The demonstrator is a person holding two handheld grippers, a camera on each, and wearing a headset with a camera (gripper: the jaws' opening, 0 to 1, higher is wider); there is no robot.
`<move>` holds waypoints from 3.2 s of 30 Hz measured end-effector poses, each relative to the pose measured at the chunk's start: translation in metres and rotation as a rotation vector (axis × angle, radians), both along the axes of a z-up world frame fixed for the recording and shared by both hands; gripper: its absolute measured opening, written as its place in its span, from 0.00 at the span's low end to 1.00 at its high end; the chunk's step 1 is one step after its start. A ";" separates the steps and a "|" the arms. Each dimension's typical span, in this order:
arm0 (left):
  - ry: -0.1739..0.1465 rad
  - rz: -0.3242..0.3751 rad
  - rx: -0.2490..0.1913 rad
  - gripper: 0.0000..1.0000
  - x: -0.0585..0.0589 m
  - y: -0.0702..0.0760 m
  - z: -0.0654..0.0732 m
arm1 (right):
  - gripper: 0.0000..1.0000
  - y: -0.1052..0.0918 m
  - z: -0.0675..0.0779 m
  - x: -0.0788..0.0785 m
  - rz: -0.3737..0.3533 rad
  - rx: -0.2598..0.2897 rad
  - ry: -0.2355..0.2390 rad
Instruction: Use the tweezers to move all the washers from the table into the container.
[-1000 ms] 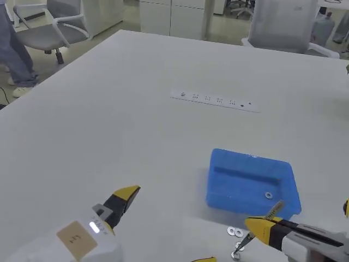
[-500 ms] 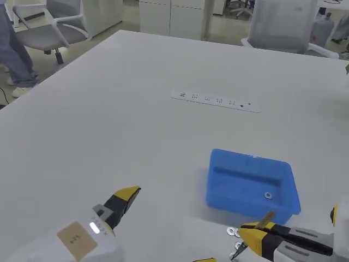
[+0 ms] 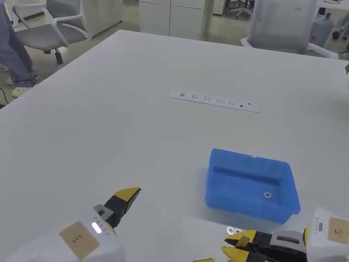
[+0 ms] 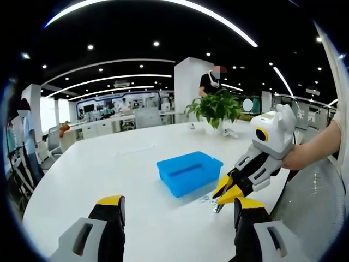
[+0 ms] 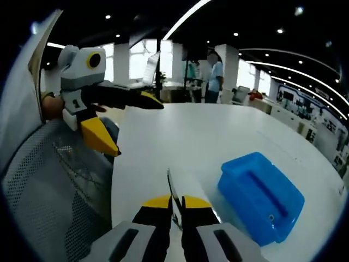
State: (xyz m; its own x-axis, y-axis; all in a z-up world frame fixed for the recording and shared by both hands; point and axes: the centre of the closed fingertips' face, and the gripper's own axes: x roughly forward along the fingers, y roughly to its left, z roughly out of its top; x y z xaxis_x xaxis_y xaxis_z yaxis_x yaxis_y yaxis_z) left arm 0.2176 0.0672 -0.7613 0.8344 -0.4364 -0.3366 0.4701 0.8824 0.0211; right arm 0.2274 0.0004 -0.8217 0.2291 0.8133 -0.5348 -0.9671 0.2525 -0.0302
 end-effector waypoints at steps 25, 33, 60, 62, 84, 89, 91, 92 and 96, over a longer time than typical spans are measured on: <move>0.008 -0.007 0.007 0.82 -0.001 -0.001 -0.002 | 0.03 -0.012 0.002 0.015 -0.119 0.069 0.086; 0.005 -0.005 0.006 0.82 -0.001 -0.001 -0.001 | 0.01 -0.013 0.001 0.017 -0.136 0.032 0.071; -0.007 0.004 -0.010 0.82 0.000 0.001 0.002 | 0.02 -0.051 0.079 0.091 -0.366 0.300 0.172; -0.008 0.003 -0.010 0.82 0.000 0.001 0.002 | 0.02 -0.050 0.082 0.098 -0.367 0.300 0.174; -0.002 0.004 -0.012 0.82 0.000 0.002 0.001 | 0.02 -0.047 0.045 0.149 -0.347 0.188 0.216; 0.001 0.003 -0.011 0.82 0.000 0.002 0.001 | 0.02 -0.045 0.035 0.154 -0.341 0.155 0.216; 0.001 0.002 -0.011 0.82 0.000 0.001 0.001 | 0.02 -0.045 0.031 0.158 -0.343 0.141 0.211; 0.002 0.001 -0.010 0.82 0.000 0.001 0.000 | 0.02 -0.045 0.028 0.159 -0.341 0.132 0.213; 0.005 0.000 -0.010 0.82 0.000 0.001 0.000 | 0.02 -0.043 0.020 0.162 -0.335 0.107 0.209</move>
State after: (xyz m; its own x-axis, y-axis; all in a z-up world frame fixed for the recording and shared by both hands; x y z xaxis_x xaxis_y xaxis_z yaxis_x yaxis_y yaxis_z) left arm 0.2173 0.0682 -0.7614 0.8328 -0.4400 -0.3359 0.4702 0.8825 0.0099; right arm 0.3889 -0.0425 -0.8014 0.3860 0.7655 -0.5148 -0.8132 0.5458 0.2018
